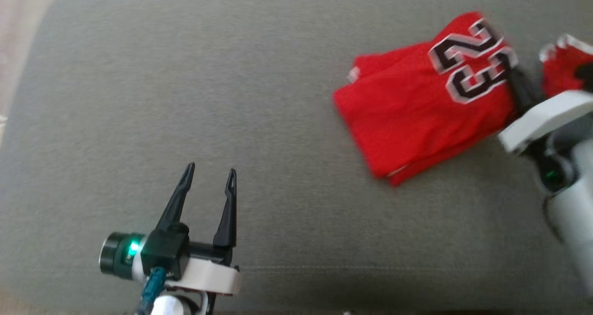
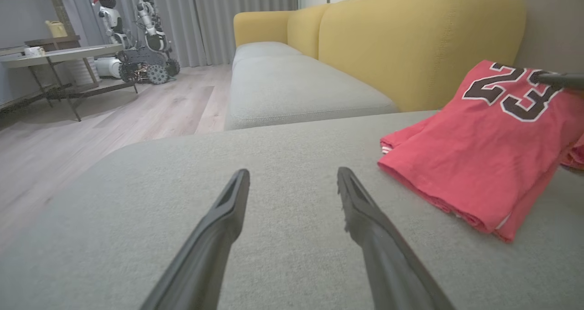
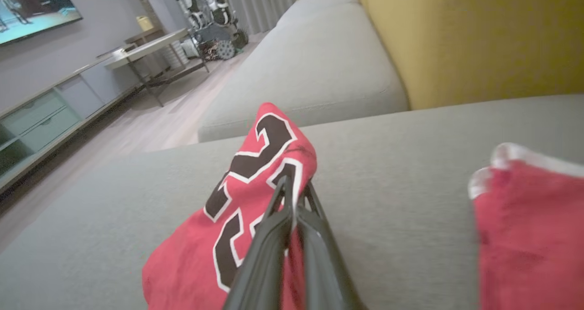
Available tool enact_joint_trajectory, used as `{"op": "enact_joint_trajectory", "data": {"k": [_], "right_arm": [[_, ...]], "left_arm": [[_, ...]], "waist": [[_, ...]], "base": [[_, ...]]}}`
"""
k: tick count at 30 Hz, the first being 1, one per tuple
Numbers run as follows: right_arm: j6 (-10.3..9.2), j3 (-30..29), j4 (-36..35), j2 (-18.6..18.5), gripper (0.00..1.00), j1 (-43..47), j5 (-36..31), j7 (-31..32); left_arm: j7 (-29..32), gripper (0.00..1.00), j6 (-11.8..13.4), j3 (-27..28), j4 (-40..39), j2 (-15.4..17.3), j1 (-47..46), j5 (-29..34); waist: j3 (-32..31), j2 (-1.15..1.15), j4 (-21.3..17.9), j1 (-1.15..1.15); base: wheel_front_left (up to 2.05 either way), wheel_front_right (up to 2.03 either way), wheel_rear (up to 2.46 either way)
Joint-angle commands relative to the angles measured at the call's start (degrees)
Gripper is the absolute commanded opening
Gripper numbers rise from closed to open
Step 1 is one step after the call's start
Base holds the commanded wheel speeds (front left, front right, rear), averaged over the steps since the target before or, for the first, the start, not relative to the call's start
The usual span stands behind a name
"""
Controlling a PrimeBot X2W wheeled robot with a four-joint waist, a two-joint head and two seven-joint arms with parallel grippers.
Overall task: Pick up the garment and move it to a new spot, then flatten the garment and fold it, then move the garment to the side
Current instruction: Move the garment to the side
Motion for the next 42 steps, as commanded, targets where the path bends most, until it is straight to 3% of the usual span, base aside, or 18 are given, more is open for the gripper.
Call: {"op": "enact_joint_trajectory", "data": {"k": [1, 12, 21, 24, 25, 26, 27, 28, 31, 35, 38, 42], "right_arm": [[0.36, -1.09, -2.59, -1.77, 0.0, -1.86, -1.04, -0.93], [0.36, -17.28, -6.09, -4.83, 0.0, -1.89, -8.2, -0.25], [0.36, -35.28, -7.1, -1.51, 0.0, 0.22, -21.0, 0.59], [0.36, -37.81, -7.84, -0.46, 0.0, 0.48, -25.03, 0.39], [0.36, -39.25, -8.2, 0.23, 0.3, 0.56, -27.0, 0.66], [0.36, -40.81, -8.74, 1.19, 0.39, 0.64, -28.89, 1.01], [0.36, -41.79, -9.66, 2.06, 0.89, 0.91, -31.0, 1.2], [0.36, -42.91, -10.96, 2.81, 1.0, 1.32, -33.56, 1.14], [0.36, -45.43, -15.44, 5.59, 1.0, 2.93, -40.3, 1.1], [0.36, -44.42, -22.36, 10.69, 1.0, 6.39, -44.34, 0.77], [0.36, -40.01, -26.17, 13.89, 1.0, 9.98, -44.15, -0.46], [0.36, -29.93, -27.0, 15.85, 1.0, 15.01, -39.7, -4.27]], "left_arm": [[-0.44, 1.0, -0.07, 1.83, -2.23, 0.03, -2.57, 0.78], [-0.44, 1.0, -0.59, 1.73, -2.75, 0.45, -6.04, 0.88], [-0.44, 1.0, -0.9, 1.03, -2.51, 0.53, -7.8, 0.89], [-0.44, 1.0, -0.95, 0.89, -2.38, 0.5, -8.08, 0.79], [-0.44, 1.0, -0.96, 0.85, -2.26, 0.48, -8.17, 0.72], [-0.44, 1.0, -0.89, 0.86, -2.17, 0.45, -8.23, 0.67], [-0.44, 1.0, -0.78, 0.88, -2.11, 0.42, -8.25, 0.59], [-0.44, 1.0, -0.64, 0.93, -2.08, 0.38, -8.22, 0.52], [-0.44, 1.0, -0.41, 0.94, -1.91, 0.28, -7.92, 0.36], [-0.44, 1.0, 0.1, 1.39, -1.89, 0.1, -6.99, -0.26], [-0.44, 1.0, 0.81, 2.66, -2.36, -0.19, -5.96, -1.81], [-0.44, 1.0, 0.94, 4.57, -3.57, -0.55, -4.47, -4.42]], "waist": [[1.82, 0.0, -2.61, 0.0], [6.52, 0.0, -7.15, 0.0], [8.62, 0.0, -6.81, 0.0], [8.75, 0.0, -6.3, 0.0], [8.72, 0.0, -6.03, 0.0], [8.58, 0.0, -5.75, 0.0], [8.37, 0.0, -5.46, 0.0], [8.11, 0.0, -5.21, 0.0], [6.89, 0.0, -4.44, 0.0], [4.2, 0.0, -3.26, 0.0], [1.89, 0.0, -2.28, 0.0], [-1.25, 0.0, -0.86, 0.0]], "base": [[0.0, 0.0, 0.0], [0.0, 0.0, 0.0], [0.0, 0.0, 0.0], [0.0, 0.0, 0.0], [0.0, 0.0, 0.0], [0.0, 0.0, 0.0], [0.0, 0.0, 0.0], [0.0, 0.0, 0.0], [0.0, 0.0, 0.0], [0.0, 0.0, 0.0], [0.0, 0.0, 0.0], [0.0, 0.0, 0.0]]}}
